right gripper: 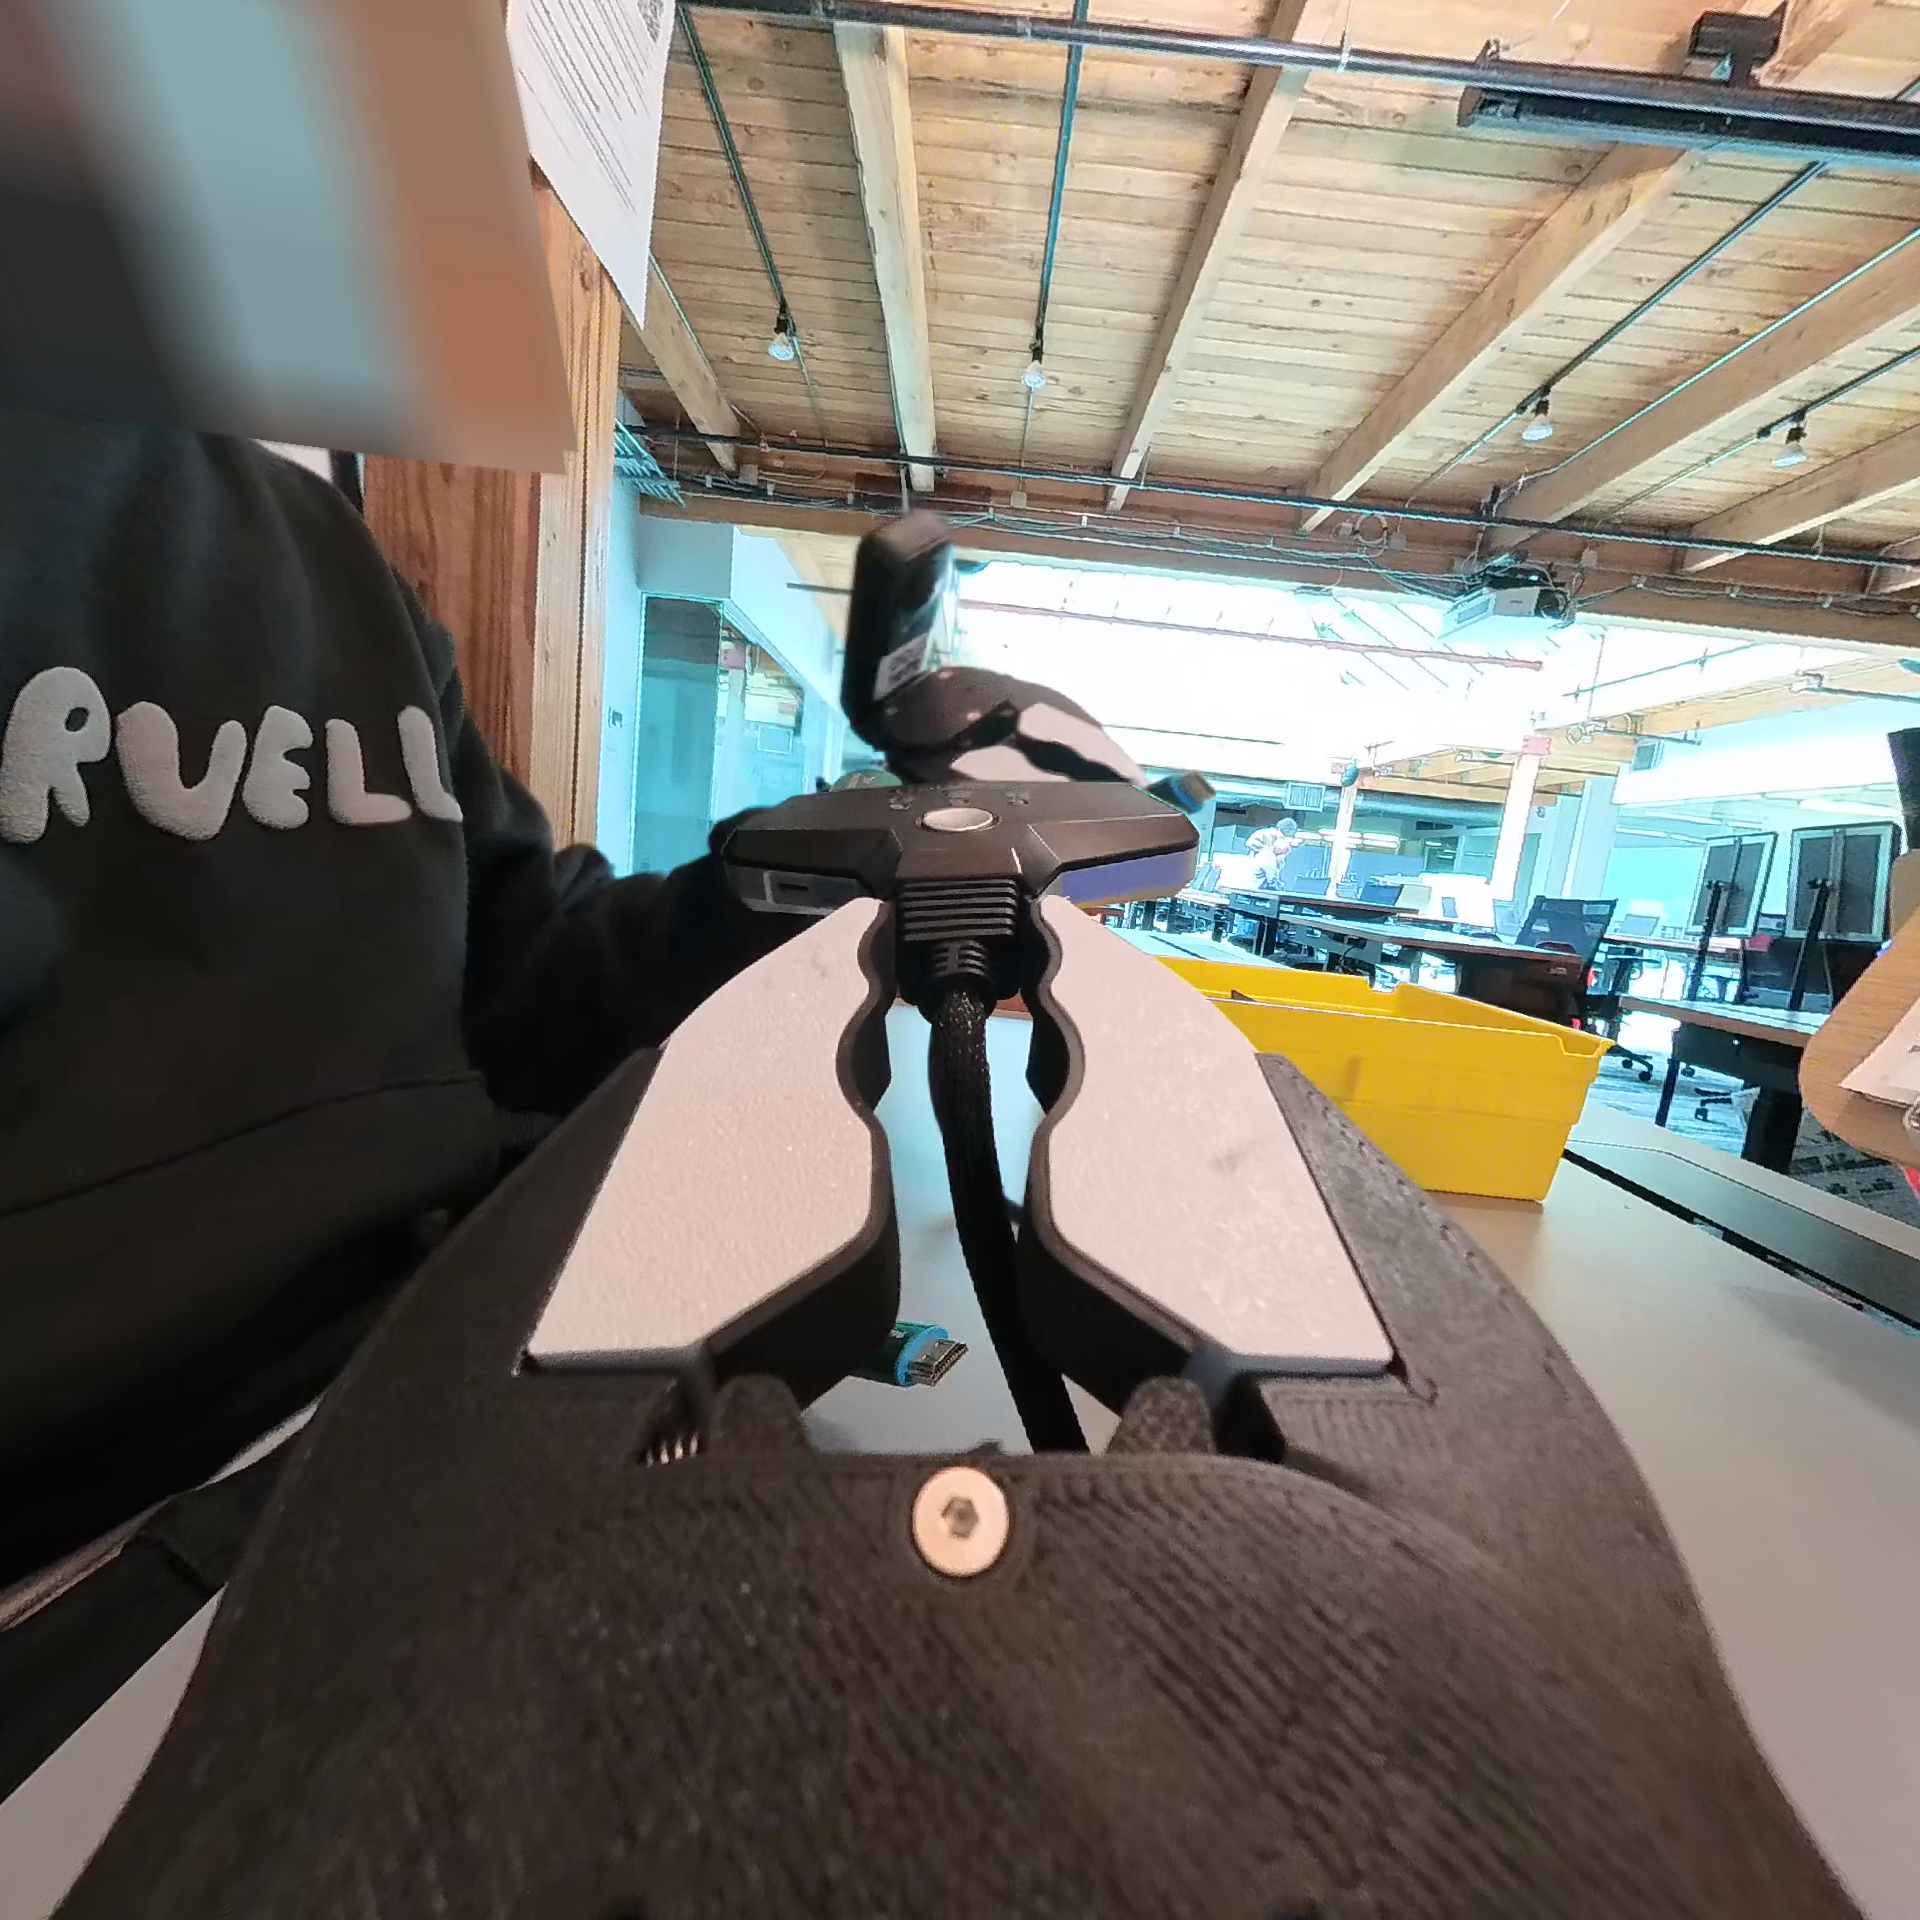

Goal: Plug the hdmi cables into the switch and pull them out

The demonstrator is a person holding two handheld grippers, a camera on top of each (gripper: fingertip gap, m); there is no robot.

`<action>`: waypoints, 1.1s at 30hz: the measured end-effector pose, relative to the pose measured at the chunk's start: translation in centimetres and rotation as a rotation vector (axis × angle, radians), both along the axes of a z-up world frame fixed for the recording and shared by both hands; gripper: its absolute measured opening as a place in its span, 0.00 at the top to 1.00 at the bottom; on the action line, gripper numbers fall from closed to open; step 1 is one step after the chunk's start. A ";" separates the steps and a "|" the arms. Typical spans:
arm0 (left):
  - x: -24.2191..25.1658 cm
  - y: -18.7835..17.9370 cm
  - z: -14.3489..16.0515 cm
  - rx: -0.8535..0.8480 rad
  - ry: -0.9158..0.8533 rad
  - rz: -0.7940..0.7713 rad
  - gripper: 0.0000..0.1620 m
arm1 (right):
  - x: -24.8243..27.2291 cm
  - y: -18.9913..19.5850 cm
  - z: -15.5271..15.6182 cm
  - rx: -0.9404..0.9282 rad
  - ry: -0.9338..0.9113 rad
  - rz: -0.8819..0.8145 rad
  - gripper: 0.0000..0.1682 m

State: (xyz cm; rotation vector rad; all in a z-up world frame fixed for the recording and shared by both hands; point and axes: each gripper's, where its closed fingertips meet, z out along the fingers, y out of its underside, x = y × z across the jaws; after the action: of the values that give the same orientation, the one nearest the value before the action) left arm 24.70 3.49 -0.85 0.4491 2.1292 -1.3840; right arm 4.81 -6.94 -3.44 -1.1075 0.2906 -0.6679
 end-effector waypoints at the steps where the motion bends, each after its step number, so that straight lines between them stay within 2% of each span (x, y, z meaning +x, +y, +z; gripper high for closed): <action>1: 0.0 -0.3 -0.2 0.054 0.051 -0.031 0.94 | 0.0 0.0 0.0 0.000 0.002 0.001 0.87; 5: 0.1 -1.2 -1.4 0.312 0.311 -0.152 0.94 | 0.0 0.1 -0.1 -0.004 0.002 0.003 0.87; 11: 1.0 0.8 -3.2 0.811 0.752 -0.214 0.94 | -0.1 0.1 -0.1 -0.005 -0.001 0.005 0.87; 15: 1.3 1.4 -2.1 0.952 1.011 -0.279 0.94 | -0.1 0.2 -0.1 -0.009 0.000 0.008 0.87; 18: 0.7 2.0 -0.9 1.047 1.169 -0.397 0.94 | -0.1 0.2 -0.1 -0.012 0.005 0.014 0.87; 25: -0.5 2.6 1.4 1.148 1.318 -0.721 0.94 | -0.1 0.2 -0.1 -0.015 0.004 0.013 0.87; 28: -0.8 2.4 1.7 1.193 1.359 -0.785 0.94 | -0.2 0.2 -0.1 -0.013 0.003 0.011 0.87; 30: -0.4 1.3 0.8 1.182 1.305 -0.739 0.94 | -0.1 0.2 -0.1 -0.013 0.006 0.008 0.87; 33: 1.2 -1.5 -1.5 1.135 1.163 -0.491 0.94 | 0.0 0.0 -0.1 -0.011 0.009 -0.004 0.87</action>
State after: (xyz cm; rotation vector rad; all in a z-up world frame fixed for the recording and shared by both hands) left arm 25.88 1.94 -2.31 0.6932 3.9287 -0.3934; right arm 4.79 -6.89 -3.54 -1.1207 0.2971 -0.6686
